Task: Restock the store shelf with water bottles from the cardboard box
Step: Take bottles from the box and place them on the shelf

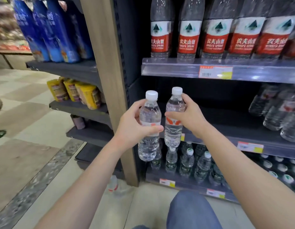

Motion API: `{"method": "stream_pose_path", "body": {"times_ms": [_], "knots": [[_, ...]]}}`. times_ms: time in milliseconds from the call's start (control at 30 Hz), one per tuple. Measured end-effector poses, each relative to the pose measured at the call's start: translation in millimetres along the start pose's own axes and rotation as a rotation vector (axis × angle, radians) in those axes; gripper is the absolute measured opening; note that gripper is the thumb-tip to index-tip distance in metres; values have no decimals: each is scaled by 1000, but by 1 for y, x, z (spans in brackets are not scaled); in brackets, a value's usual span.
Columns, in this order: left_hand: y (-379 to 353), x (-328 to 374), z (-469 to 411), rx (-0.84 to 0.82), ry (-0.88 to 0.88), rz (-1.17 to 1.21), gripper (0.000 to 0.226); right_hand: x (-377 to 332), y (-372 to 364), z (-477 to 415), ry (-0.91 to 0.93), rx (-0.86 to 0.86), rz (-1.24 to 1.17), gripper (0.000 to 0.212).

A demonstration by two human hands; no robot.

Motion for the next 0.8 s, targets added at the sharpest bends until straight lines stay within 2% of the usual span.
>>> {"method": "stream_pose_path", "body": {"times_ms": [267,433,700,800], "knots": [[7,-18,-21,-22,31,19,82,6,-17,-72,-40,64,-15,61],[10,-29,-23,-27,61,31,78,20,-36,-108,-43,83,24,77],[14,-37,-20,-54,77,38,77,51,-54,-118,-83,104,-67,85],[14,-41,-17,-47,82,44,79,49,-50,-117,-83,53,-12,90]]}}
Point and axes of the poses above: each hand's wrist, its own z-axis away from the middle knuckle, its own y-axis out of the back of the hand, x = y × z, the point moved 3 cm from there along -z, towards the middle knuckle, and after that the axes turned 5 degrees about x, right-handed, at the moved point
